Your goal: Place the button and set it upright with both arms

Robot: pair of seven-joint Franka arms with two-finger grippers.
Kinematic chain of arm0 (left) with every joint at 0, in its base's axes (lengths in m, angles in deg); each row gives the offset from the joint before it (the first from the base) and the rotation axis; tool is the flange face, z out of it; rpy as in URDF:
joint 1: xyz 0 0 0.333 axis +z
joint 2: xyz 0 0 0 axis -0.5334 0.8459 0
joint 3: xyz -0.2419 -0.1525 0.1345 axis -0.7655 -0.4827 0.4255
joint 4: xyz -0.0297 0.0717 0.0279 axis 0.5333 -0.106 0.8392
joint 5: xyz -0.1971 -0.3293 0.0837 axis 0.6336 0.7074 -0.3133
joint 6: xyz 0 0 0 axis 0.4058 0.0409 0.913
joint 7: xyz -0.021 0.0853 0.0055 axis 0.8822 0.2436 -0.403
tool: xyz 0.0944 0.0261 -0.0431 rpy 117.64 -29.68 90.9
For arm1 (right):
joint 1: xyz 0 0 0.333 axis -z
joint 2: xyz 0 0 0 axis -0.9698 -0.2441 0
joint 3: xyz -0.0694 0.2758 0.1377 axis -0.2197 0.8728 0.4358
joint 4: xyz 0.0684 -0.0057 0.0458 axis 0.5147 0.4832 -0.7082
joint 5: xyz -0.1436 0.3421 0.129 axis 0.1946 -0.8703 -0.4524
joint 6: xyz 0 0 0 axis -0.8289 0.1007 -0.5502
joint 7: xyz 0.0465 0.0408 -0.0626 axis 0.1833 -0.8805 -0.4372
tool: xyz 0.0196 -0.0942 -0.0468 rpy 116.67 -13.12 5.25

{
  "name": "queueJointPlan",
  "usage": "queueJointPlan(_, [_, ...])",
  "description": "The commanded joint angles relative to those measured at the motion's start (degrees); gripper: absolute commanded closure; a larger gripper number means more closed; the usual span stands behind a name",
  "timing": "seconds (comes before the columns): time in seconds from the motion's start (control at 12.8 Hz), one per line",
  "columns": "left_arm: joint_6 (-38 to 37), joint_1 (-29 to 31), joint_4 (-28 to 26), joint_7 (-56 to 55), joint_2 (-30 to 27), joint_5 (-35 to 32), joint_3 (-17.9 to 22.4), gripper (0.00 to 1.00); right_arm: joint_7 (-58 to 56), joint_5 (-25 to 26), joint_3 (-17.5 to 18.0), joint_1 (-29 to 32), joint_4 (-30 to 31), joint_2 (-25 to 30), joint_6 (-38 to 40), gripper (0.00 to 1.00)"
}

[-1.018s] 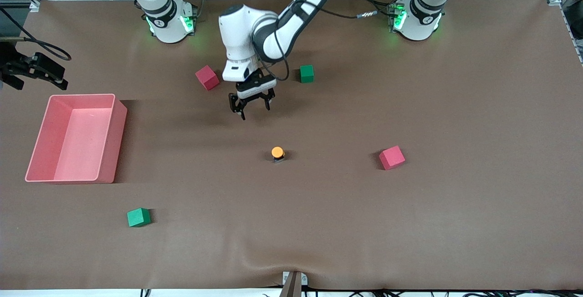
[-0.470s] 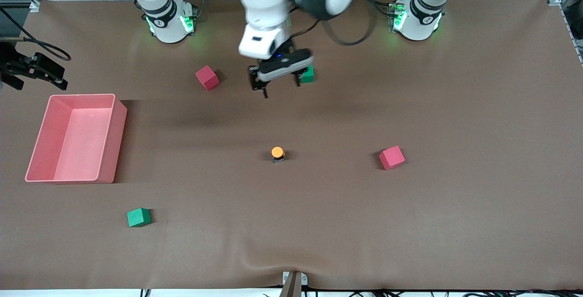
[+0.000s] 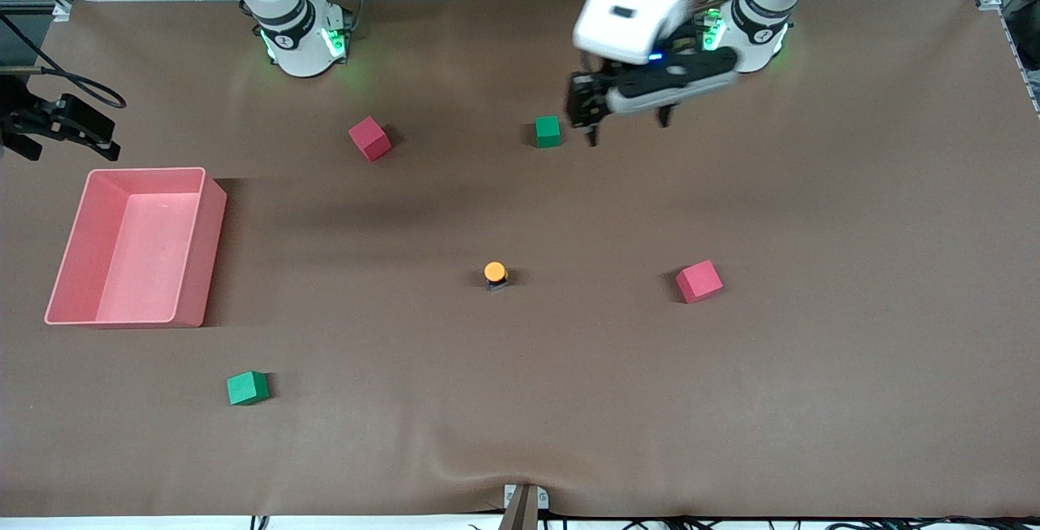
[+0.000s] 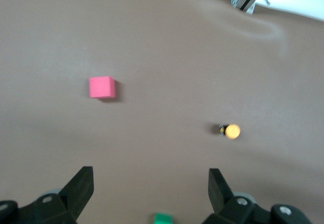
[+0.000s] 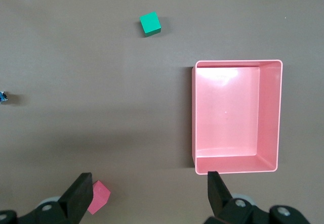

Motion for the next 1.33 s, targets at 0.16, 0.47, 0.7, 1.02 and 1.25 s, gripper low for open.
queueJointPlan(0.16, [-8.26,9.20,-2.06,8.81,-6.79,2.37,-0.73,0.00,0.07,-1.20,0.71,1.28,-0.95,-0.37,0.63,0.00])
queueJointPlan(0.47, [-11.79,17.98,-4.60,19.32,-10.13,2.20,-0.73,0.00,0.07,-1.20,0.71,1.19,-0.95,-0.37,0.63,0.00])
queueJointPlan(0.7, [-11.70,24.94,-6.89,29.55,-12.51,2.29,-0.82,0.00,0.07,-1.20,0.71,1.19,-0.95,-0.37,0.63,0.00])
queueJointPlan(1.02, [-11.62,30.05,-7.69,36.68,-12.69,2.11,-0.91,0.00,0.07,-1.20,0.71,1.19,-0.95,-0.37,0.54,0.00])
queueJointPlan(1.25, [-11.88,31.28,-7.69,39.76,-12.77,2.20,-0.82,0.00,0.07,-1.20,0.71,1.19,-0.95,-0.37,0.54,0.00])
